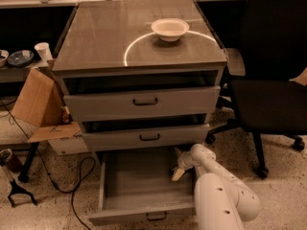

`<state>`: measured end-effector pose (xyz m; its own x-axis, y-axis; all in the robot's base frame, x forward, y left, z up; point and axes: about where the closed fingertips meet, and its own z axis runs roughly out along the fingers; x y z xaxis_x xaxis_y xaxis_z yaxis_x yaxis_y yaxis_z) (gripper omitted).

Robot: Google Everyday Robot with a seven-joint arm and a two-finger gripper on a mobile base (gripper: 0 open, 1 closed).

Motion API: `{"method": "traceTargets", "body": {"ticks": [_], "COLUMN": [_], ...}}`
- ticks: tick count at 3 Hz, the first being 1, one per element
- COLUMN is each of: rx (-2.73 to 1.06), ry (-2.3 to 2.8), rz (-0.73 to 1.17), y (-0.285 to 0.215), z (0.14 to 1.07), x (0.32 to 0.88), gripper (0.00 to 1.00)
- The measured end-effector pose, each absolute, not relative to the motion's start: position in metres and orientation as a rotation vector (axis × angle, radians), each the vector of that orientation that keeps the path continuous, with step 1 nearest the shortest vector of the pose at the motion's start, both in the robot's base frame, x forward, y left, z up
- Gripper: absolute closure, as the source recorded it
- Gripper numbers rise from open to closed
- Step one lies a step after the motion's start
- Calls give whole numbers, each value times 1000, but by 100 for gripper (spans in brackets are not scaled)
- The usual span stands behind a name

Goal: Pick rxbar blueberry from bottom drawer and place on counter

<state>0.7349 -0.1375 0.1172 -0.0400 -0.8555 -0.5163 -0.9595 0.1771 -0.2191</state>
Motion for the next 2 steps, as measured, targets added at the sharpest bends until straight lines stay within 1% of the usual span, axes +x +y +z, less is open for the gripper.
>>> {"method": "traceTargets", "body": {"ticks": [2], "rx": [-1750], "ry": [1965], "rz": [161], "y": [-149], "z": [131], "x": [720], "gripper": [0]}}
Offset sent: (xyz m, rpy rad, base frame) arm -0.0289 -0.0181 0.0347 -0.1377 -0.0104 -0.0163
